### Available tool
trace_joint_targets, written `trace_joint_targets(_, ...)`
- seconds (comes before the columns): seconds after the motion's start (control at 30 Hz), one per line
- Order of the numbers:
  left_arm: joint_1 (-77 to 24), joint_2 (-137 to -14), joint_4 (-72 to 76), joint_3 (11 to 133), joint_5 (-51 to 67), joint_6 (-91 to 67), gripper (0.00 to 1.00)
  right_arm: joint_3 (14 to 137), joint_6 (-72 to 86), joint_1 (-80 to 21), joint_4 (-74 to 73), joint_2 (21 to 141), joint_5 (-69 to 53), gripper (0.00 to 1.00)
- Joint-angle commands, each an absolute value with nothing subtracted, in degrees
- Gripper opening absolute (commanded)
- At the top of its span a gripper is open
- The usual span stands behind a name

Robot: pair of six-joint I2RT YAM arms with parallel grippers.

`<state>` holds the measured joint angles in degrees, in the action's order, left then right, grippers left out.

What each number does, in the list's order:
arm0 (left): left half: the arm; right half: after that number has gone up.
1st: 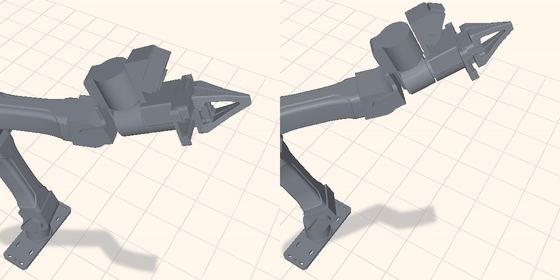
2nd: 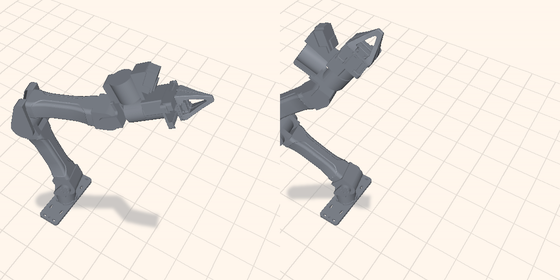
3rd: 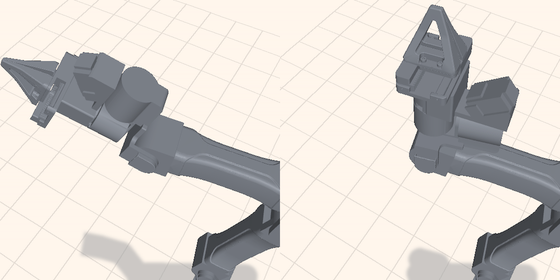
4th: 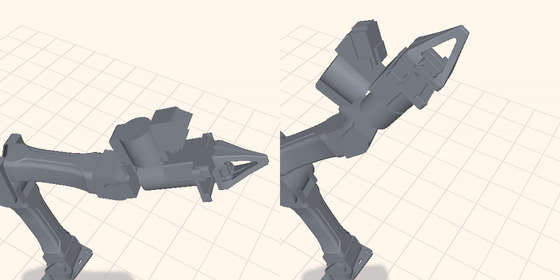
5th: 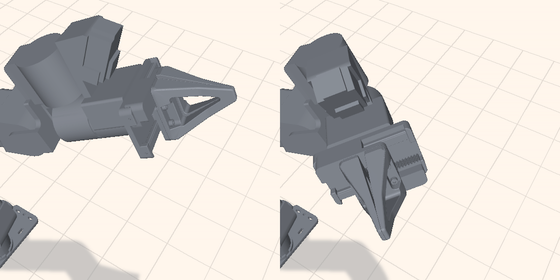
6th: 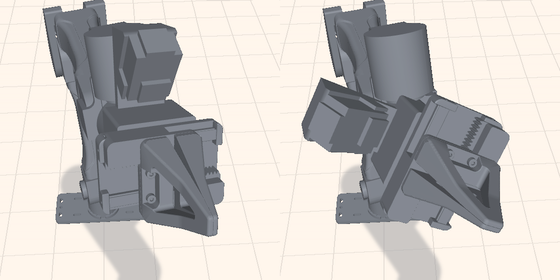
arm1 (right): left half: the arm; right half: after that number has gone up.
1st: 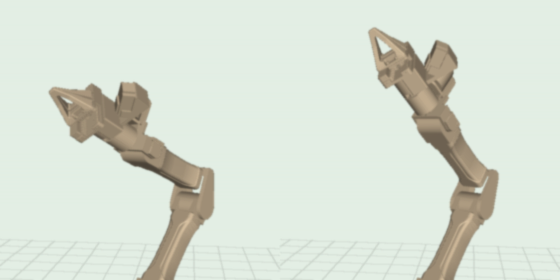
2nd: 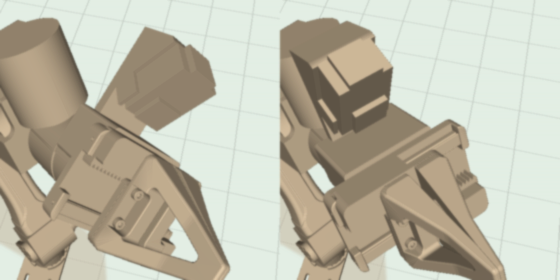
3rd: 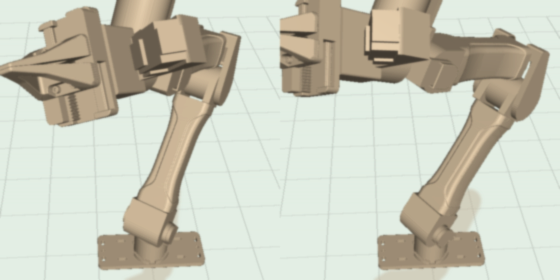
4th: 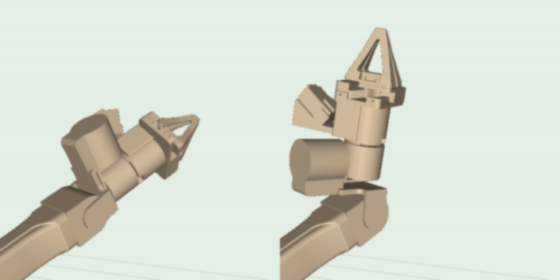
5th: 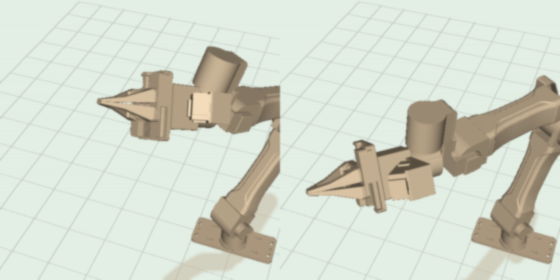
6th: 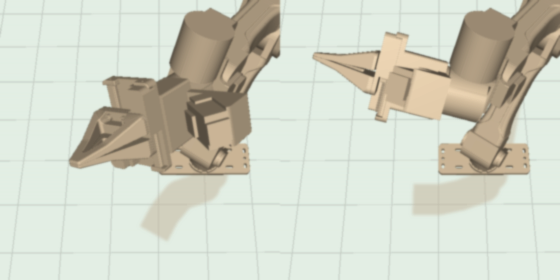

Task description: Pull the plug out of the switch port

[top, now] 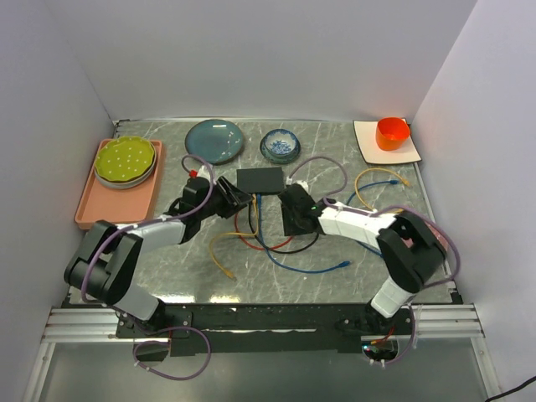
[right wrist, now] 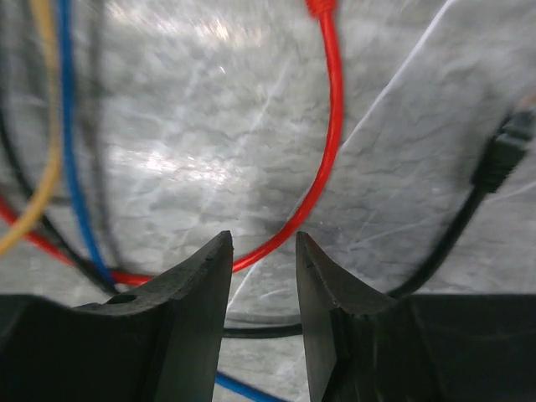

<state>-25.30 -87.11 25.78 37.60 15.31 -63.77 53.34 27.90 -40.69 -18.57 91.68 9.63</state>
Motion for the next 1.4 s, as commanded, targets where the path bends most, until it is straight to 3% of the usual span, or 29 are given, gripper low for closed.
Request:
trace_joint_targets(0.0,-25.6,-83.7,24.6,35.6,12.9,-62.4,0.53,57.5,29.7,-41.7,-21.7,94.5,12.2,0.44)
trace_joint_targets(0.43,-26.1,-79.1,24.0,31.3,9.8,-63.3,0.53,55.5,33.1,-42.6,-19.8,100.1,8.2,0.42)
trace_joint_targets(0.63,-26.3,-77.8,22.7,31.0,9.3,-63.0,0.53,55.5,32.6,-42.8,-21.3,102.5,9.4,0.07)
trace_joint_targets(0.7,-26.3,-77.3,22.5,31.1,9.1,-62.8,0.53,55.1,32.3,-42.7,-21.9,101.6,10.5,0.00)
trace_joint_targets(1.07,-26.6,-77.3,24.0,30.4,9.1,-63.5,0.53,62.1,27.3,-43.0,-36.2,89.1,31.1,0.00)
trace_joint_targets(1.37,-26.7,-76.6,23.4,30.0,8.4,-63.2,0.53,69.5,22.3,-42.9,-42.3,90.0,48.8,0.00)
